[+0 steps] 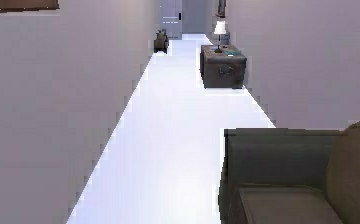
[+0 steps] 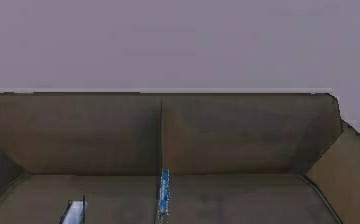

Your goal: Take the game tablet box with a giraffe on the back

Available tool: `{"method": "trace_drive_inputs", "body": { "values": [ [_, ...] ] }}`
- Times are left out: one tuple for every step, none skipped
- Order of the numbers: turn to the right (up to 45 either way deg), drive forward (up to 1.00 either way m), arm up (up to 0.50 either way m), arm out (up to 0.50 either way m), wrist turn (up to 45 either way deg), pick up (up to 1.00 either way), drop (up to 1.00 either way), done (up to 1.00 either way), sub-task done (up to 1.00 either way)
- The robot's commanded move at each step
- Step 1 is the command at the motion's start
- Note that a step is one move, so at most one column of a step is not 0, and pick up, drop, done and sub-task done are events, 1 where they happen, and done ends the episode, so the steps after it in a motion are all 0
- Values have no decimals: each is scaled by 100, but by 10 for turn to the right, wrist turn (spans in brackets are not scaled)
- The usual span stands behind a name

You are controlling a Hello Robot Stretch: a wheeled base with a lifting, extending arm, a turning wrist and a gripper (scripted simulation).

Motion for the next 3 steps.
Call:
{"method": "trace_drive_inputs", "body": {
  "values": [
    [0, 0, 50, 0, 0, 0, 0, 0, 0],
    [0, 0, 2, 0, 0, 0, 0, 0, 0],
    [0, 0, 0, 14, 0, 0, 0, 0, 0]
  ]
}}
